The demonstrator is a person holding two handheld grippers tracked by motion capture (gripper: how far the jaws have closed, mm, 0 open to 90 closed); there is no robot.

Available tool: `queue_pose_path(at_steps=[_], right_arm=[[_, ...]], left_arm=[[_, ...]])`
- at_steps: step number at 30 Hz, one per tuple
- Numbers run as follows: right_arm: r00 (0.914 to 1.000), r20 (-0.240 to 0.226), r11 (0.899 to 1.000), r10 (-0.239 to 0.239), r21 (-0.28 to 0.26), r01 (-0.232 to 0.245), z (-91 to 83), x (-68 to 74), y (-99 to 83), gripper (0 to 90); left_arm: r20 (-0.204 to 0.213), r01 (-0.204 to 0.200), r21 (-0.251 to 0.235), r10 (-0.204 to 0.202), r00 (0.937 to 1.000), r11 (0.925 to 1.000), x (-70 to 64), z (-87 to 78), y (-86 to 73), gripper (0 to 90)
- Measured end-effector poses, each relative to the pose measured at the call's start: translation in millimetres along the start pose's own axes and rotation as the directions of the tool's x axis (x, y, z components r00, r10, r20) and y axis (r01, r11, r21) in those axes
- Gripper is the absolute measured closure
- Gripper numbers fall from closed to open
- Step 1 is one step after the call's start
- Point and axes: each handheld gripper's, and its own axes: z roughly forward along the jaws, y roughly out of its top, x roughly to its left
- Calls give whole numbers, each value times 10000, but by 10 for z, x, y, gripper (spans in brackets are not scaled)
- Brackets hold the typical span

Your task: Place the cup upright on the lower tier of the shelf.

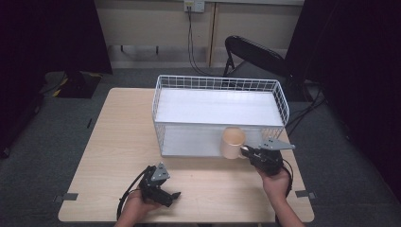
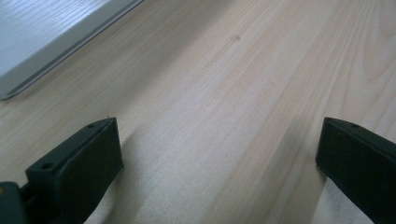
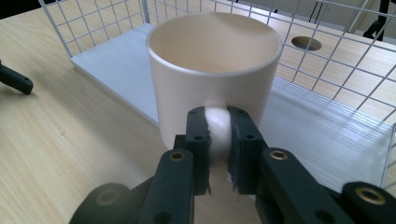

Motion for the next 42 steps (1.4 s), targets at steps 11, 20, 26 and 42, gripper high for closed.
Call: queue_pose_path(at_steps=[11,20,26,42], right_arm=[[9993,379,10000,56,-54,-54,76,-15,29,802],[9987,509,9995,98,-307,-83,139,1,74,802],[9985,546,9991,107,-419,-84,201,24,85,802],[9958,813,9978,415,-559,-370,316,-41,15,801]], left_arm=[[-9,2,-16,-2,10000,10000,0,1,-1,0],[10,-4,9,4,10000,10000,1,-1,0,0],[-8,3,-16,-3,10000,10000,0,1,-1,0],[-21,19,-19,-19,10000,10000,-2,1,-1,0]])
